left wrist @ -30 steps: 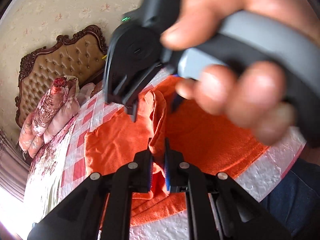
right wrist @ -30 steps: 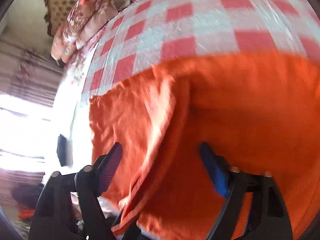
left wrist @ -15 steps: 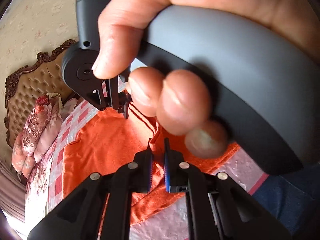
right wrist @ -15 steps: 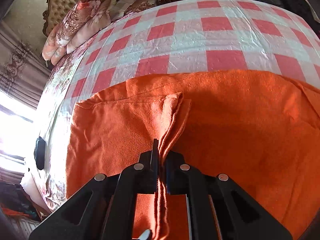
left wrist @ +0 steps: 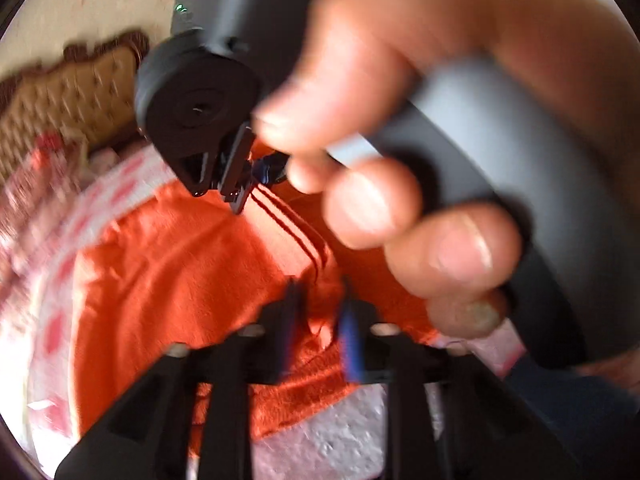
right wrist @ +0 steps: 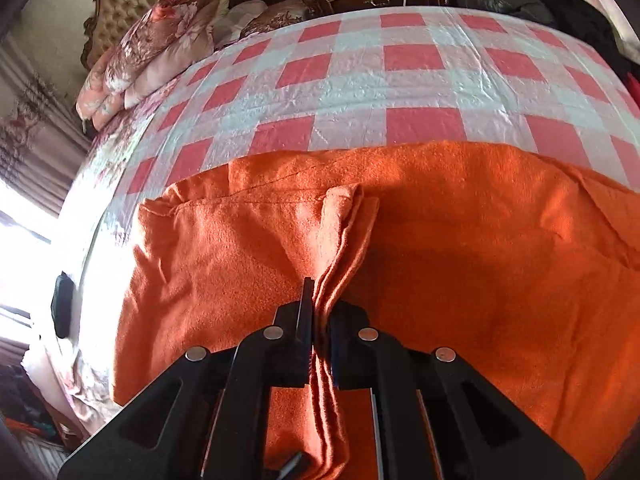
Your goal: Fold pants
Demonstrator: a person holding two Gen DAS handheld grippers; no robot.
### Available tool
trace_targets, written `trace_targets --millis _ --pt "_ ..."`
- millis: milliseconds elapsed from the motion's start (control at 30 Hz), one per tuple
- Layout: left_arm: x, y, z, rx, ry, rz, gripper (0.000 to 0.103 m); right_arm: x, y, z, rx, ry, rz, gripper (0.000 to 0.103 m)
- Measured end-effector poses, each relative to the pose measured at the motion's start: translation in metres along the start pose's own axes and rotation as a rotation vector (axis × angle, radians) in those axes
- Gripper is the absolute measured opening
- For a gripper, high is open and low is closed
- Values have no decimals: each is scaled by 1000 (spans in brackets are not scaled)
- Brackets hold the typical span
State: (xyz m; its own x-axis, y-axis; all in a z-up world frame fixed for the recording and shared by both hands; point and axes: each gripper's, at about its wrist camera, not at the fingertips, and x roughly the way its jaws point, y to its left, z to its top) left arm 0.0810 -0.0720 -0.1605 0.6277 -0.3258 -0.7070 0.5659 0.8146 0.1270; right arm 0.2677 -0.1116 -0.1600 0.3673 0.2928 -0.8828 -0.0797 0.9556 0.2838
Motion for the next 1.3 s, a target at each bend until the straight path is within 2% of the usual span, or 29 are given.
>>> trace_targets --millis 33,100,133,200,233,267,300,333,400,467,533,567,667,767,800,833,867,900,933,1000,1067,1100,1167,1200,1267,1300 --pt "-9 5 -1 -20 -15 -5 48 0 3 0 -19 2 -15 7" --pt "-36 24 -7 -90 -46 -10 48 -1 5 -1 -29 7 -32 10" --pt "-54 40 -13 -149 -70 1 49 -2 6 -1 -27 4 -39 16" --pt "-81 78 -27 -276 -101 81 49 -6 6 -3 -26 -3 -59 20" --pt "-87 97 -33 -340 -88 133 44 -10 5 -6 -21 -9 -76 20" --pt "-90 117 -41 -406 -71 168 33 -16 4 -10 -16 -18 -76 21" --pt "-90 139 -49 -467 -46 183 6 -22 3 -14 -11 -28 -69 22" --pt "-87 154 -54 -491 -25 199 2 -29 4 -21 -9 -37 -60 23" --pt "-81 170 -57 -490 -3 194 2 -35 7 -32 -27 -33 -59 23" --pt "-65 175 -63 -473 44 108 2 -35 10 -47 -48 -11 -87 23" --pt "-50 175 -73 -445 122 148 2 -31 7 -60 -48 22 -100 23" --pt "-48 176 -79 -448 136 159 2 -30 5 -67 -56 25 -103 22" --pt "-57 169 -91 -462 132 198 3 -35 6 -75 -94 14 -130 19" --pt "-67 183 -98 -498 118 229 8 -40 0 -77 -66 33 -113 20" --pt "-73 185 -98 -509 98 230 10 -42 -3 -78 -51 43 -95 26" --pt "-82 180 -97 -505 73 220 13 -46 -9 -79 -15 60 -32 28" --pt "-90 173 -92 -488 50 210 17 -48 -13 -80 15 72 18 29" --pt "-94 163 -85 -443 19 189 25 -49 -19 -81 54 90 79 41" --pt "-98 151 -80 -399 -7 169 39 -49 -25 -81 90 100 124 56" --pt "-97 120 -63 -285 -60 129 53 -49 -31 -81 123 98 114 57" --pt "-87 77 -50 -125 -90 92 53 -47 -33 -81 140 100 127 58" --pt "-82 58 -45 -48 -103 92 53 -47 -33 -80 148 105 126 56" --pt "-67 16 -41 130 -125 95 53 -44 -30 -78 149 118 121 42" --pt "-59 2 -41 189 -128 91 53 -43 -29 -77 151 128 121 36" --pt "-46 -20 -39 251 -121 55 53 -41 -23 -76 131 136 104 24" --pt "-41 -28 -38 259 -118 39 52 -40 -20 -76 118 137 88 13"
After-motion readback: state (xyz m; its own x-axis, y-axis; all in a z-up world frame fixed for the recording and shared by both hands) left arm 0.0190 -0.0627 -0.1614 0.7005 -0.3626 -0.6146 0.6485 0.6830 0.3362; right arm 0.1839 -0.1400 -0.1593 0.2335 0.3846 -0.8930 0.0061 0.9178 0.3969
